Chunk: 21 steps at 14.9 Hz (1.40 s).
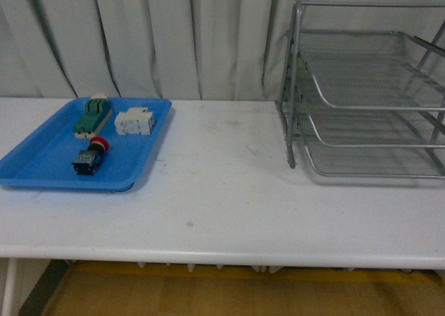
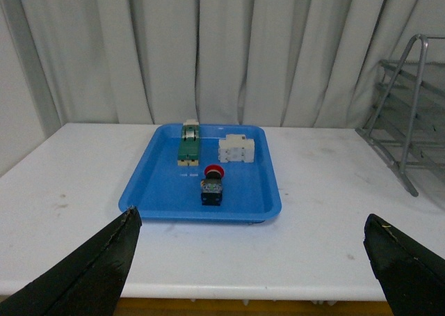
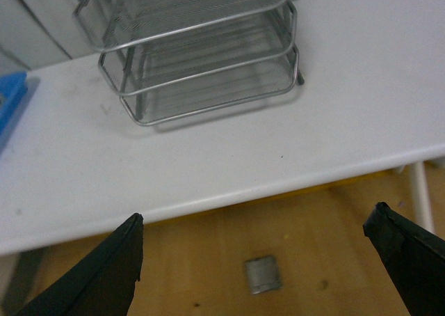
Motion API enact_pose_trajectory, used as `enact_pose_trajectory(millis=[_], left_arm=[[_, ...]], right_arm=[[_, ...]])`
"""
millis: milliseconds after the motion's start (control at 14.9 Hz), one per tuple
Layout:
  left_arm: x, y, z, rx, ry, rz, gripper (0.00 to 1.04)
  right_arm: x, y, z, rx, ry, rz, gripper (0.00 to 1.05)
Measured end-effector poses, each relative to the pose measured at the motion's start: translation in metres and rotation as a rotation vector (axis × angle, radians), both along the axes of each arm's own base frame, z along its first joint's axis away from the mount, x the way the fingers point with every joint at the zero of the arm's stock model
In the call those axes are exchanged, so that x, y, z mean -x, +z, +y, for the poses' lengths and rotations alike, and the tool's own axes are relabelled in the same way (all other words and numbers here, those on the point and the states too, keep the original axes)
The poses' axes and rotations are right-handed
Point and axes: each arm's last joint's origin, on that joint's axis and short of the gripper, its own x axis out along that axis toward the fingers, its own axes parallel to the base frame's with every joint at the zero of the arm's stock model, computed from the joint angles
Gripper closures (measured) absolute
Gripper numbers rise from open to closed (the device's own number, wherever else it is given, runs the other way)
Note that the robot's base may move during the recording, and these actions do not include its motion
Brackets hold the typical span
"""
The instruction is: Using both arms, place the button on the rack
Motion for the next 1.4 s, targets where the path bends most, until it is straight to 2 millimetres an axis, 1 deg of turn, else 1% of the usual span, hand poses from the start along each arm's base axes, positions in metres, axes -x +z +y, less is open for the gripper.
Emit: enact_pose_trajectory(millis=[134, 268, 401, 535, 669, 803, 937, 1004, 1070, 1137, 1204, 1271, 1338, 1405], left_arm=[[0.0, 0.0, 0.0, 0.0, 0.0, 0.001, 0.07], [0.0, 0.0, 0.0, 0.0, 0.0, 0.001, 0.07], [0.0, 0.0, 0.0, 0.0, 0.001, 0.001, 0.07], [0.0, 0.0, 0.0, 0.0, 0.0, 0.001, 0.07], [0.0, 0.0, 0.0, 0.0, 0.0, 0.0, 0.07], [0.0, 0.0, 0.0, 0.0, 0.0, 0.0, 0.07], [0.0, 0.0, 0.0, 0.0, 0.0, 0.0, 0.07], [0.0, 0.0, 0.0, 0.0, 0.0, 0.001, 0.07], [0.0, 0.0, 0.0, 0.0, 0.0, 0.001, 0.07], [0.0, 0.0, 0.0, 0.0, 0.0, 0.001, 0.07], [0.0, 0.0, 0.0, 0.0, 0.0, 0.0, 0.07], [0.0, 0.0, 0.0, 0.0, 0.0, 0.001, 0.07], [0.0, 0.0, 0.0, 0.0, 0.0, 0.001, 0.07], [0.0, 0.0, 0.0, 0.0, 0.0, 0.001, 0.07]], right_arm=[[-0.017, -0.003, -0.009, -0.146, -0.01, 0.019, 0.06], [-0.023, -0.006, -0.011, -0.203, -0.006, 0.029, 0.06], [-0.036, -0.012, -0.014, -0.311, -0.007, 0.047, 0.06], [-0.044, -0.017, -0.016, -0.365, -0.009, 0.06, 0.06], [-0.062, -0.026, -0.02, -0.478, -0.04, 0.073, 0.06], [-0.074, -0.031, -0.023, -0.535, -0.061, 0.066, 0.06], [-0.121, -0.046, -0.029, -0.673, -0.127, -0.004, 0.06], [-0.143, -0.056, -0.026, -0.727, -0.13, -0.02, 0.06], [-0.163, -0.071, -0.021, -0.783, -0.138, 0.01, 0.06], [-0.21, -0.096, -0.006, -0.888, -0.171, 0.076, 0.06], [-0.268, -0.096, 0.011, -0.935, -0.175, 0.085, 0.06], [-0.277, -0.097, 0.015, -0.941, -0.179, 0.088, 0.07], [-0.286, -0.1, 0.018, -0.945, -0.194, 0.098, 0.16], [-0.294, -0.103, 0.021, -0.952, -0.21, 0.105, 0.29]])
